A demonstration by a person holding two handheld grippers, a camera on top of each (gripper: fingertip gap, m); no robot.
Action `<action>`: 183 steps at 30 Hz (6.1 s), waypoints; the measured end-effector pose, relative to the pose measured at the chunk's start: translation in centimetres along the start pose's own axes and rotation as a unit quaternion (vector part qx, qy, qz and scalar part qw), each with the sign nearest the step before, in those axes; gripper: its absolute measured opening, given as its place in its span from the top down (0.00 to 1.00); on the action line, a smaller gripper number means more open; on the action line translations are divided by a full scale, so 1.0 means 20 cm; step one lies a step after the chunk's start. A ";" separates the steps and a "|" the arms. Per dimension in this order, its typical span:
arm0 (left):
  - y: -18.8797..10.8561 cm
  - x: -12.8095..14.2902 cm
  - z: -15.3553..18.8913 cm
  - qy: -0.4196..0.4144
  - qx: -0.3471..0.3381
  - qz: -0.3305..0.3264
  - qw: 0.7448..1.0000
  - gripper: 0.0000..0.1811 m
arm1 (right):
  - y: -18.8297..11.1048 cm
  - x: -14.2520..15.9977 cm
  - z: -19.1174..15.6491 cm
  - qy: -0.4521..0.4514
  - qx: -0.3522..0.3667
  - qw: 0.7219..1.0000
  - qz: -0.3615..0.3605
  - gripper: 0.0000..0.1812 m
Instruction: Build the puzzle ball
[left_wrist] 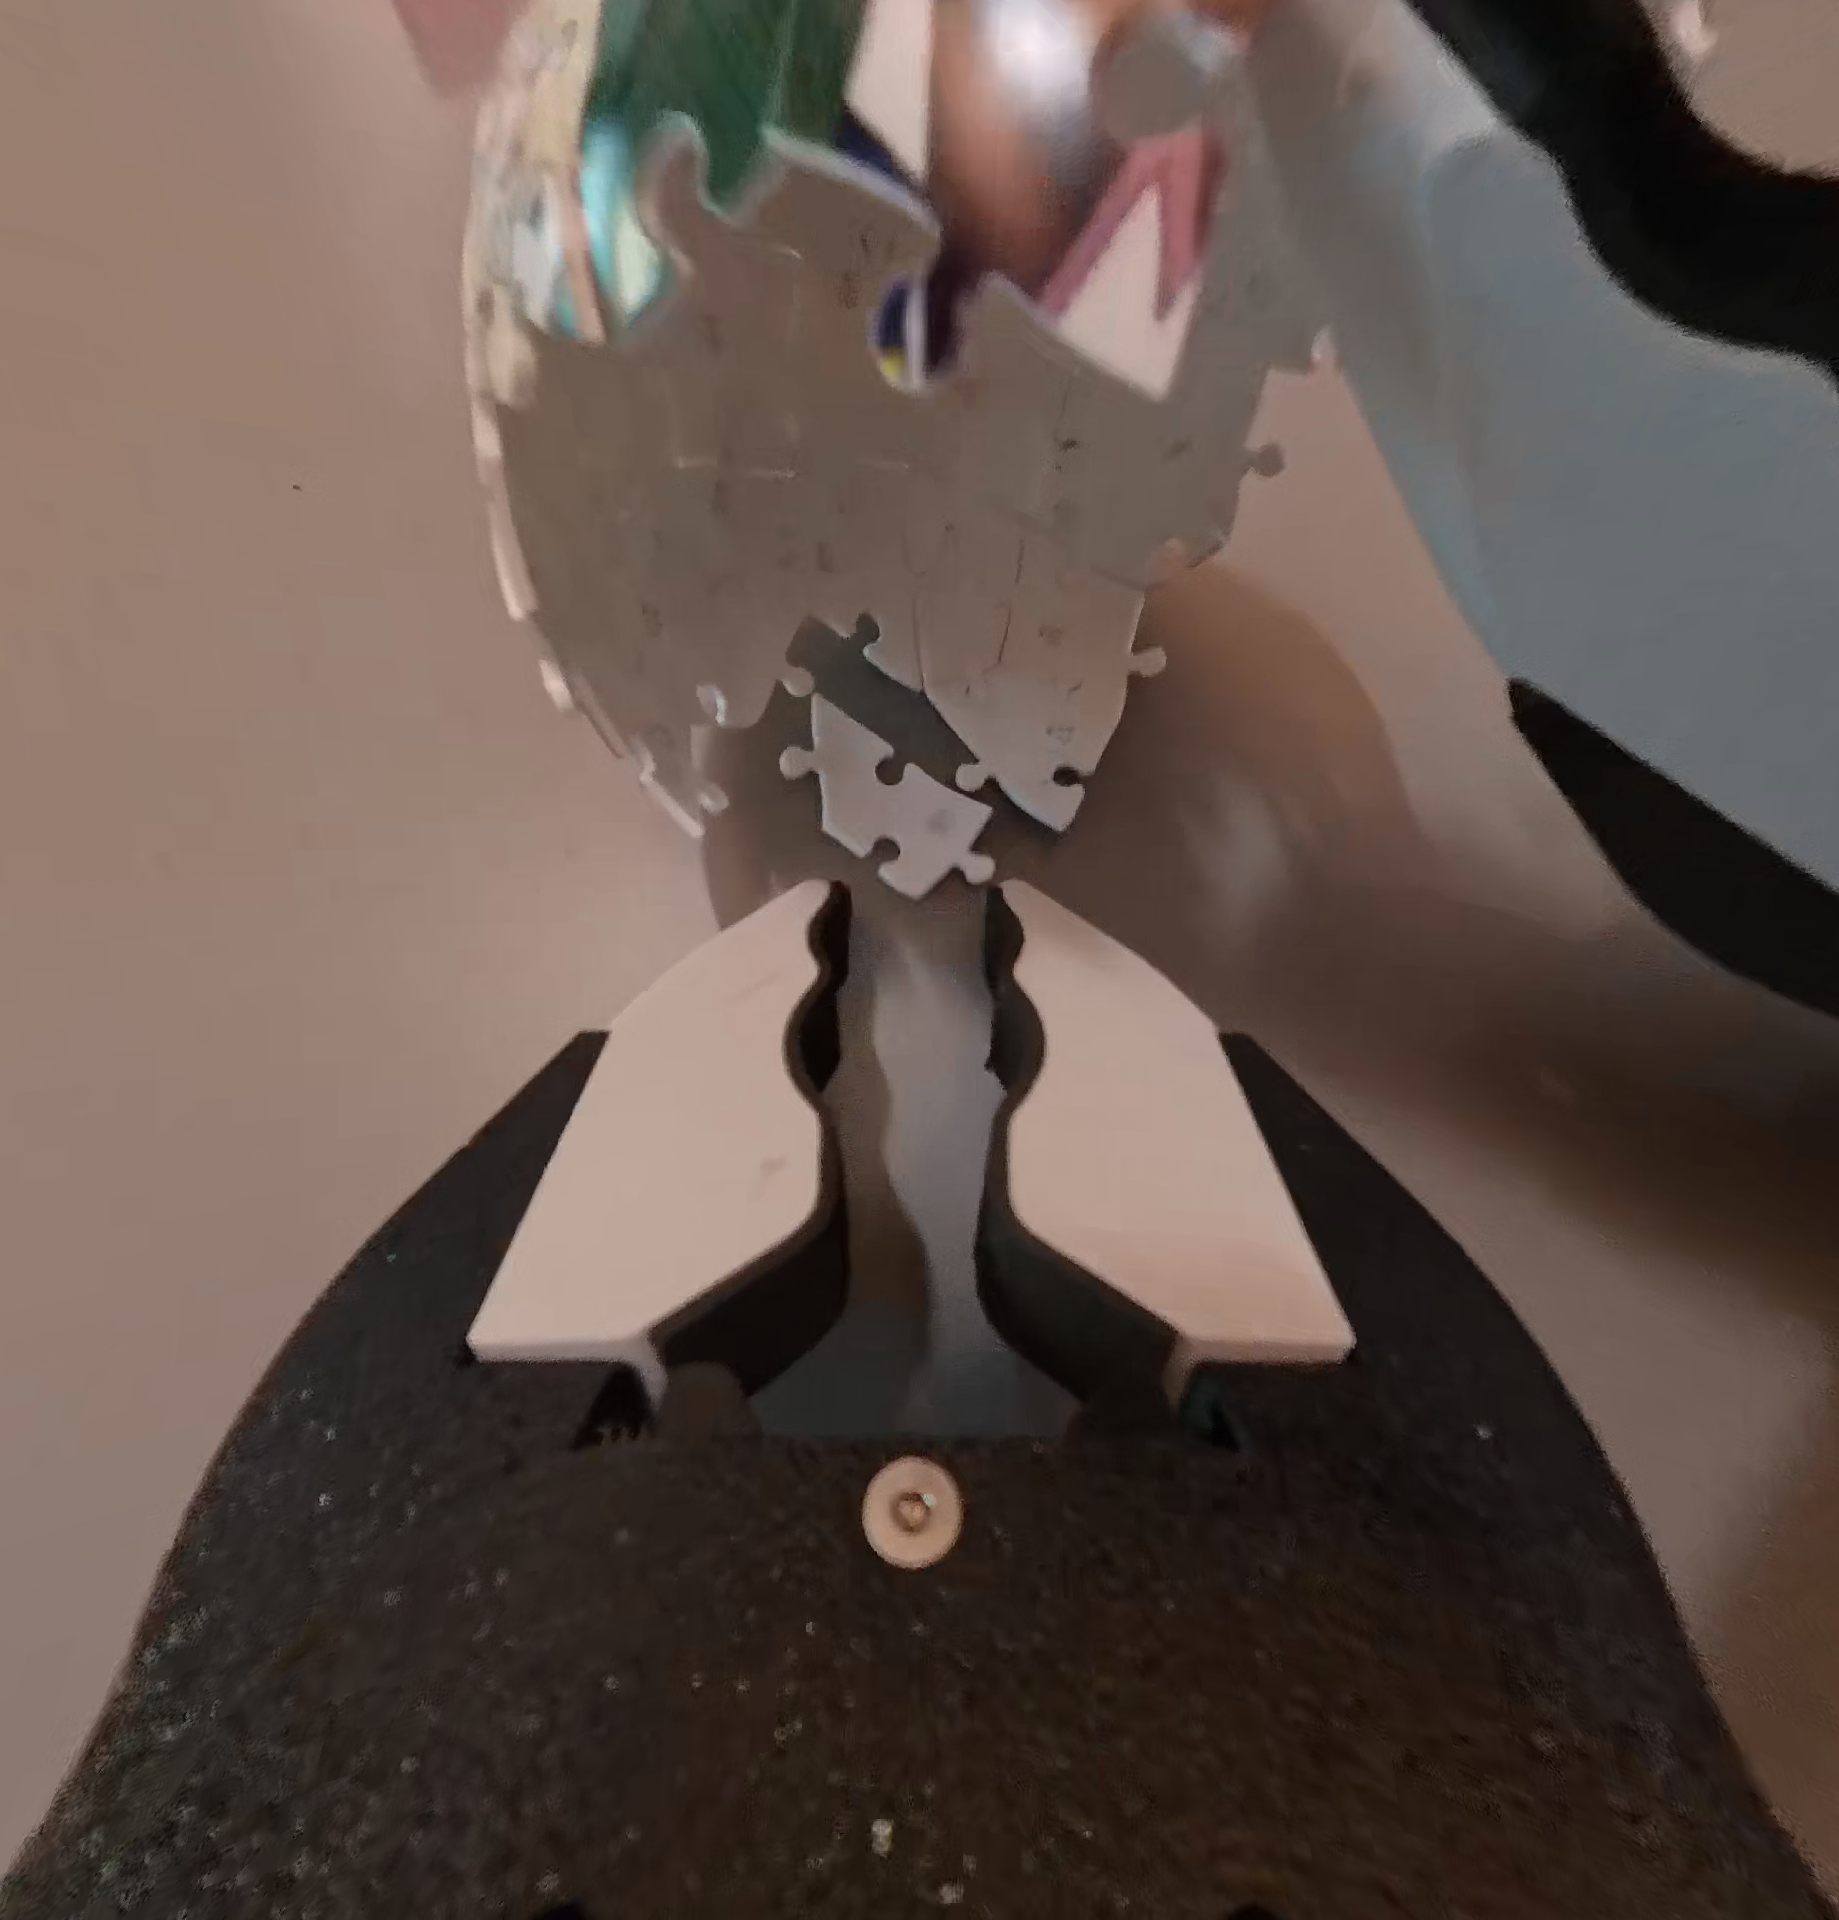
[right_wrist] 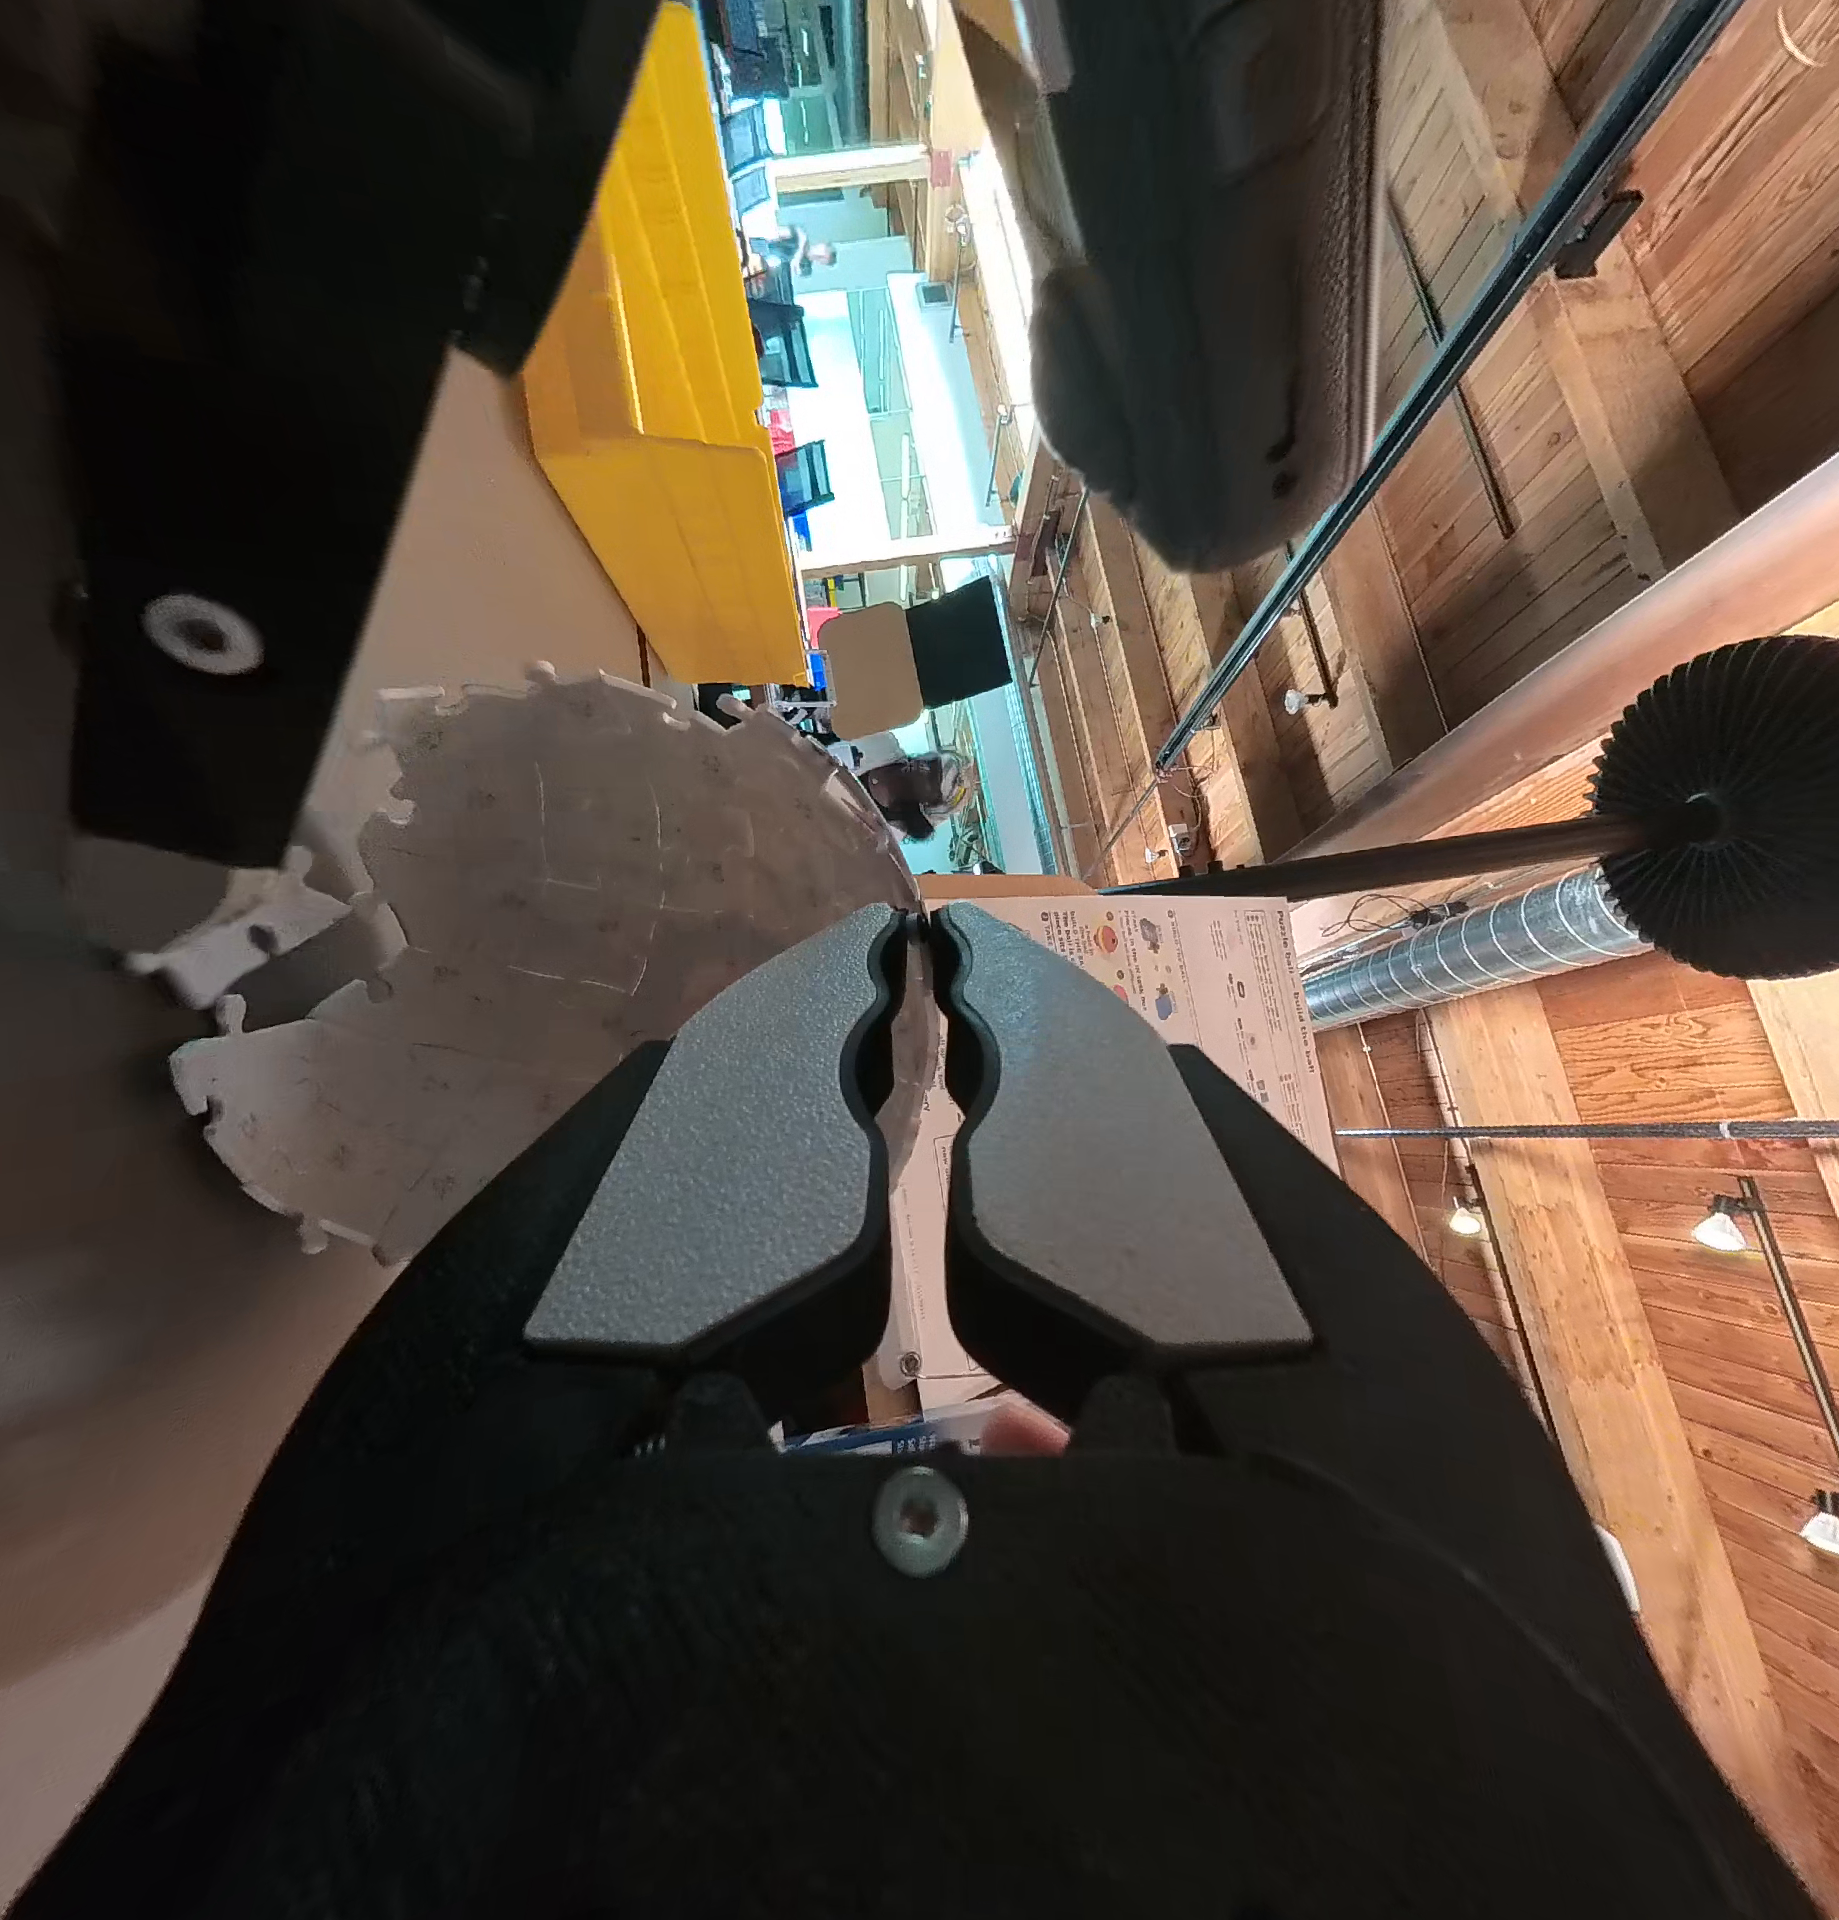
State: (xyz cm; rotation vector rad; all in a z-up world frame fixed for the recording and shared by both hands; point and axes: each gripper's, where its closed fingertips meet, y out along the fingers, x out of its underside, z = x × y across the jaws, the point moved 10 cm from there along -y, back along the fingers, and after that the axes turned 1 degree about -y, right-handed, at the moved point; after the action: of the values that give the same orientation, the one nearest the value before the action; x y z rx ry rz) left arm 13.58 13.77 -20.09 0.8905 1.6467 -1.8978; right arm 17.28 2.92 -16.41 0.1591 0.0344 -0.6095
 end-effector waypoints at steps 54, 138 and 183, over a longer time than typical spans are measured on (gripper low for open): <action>0.03 -0.04 0.03 0.272 0.048 0.058 0.959 0.83 | 0.01 0.01 0.00 0.011 0.004 1.000 0.003 0.98; 0.06 -0.02 0.07 -0.030 -0.065 -0.024 0.997 0.73 | -0.02 -0.03 -0.02 0.046 0.016 0.999 0.006 0.97; 0.05 -0.04 0.03 0.138 0.042 -0.041 0.989 0.88 | -0.02 -0.01 -0.01 0.056 0.016 0.998 0.003 0.97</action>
State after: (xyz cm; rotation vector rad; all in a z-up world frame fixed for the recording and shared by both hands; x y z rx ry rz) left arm 14.70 12.89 -20.12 1.1827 1.7967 -1.9834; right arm 16.82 2.70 -16.63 0.2244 0.1333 -0.5945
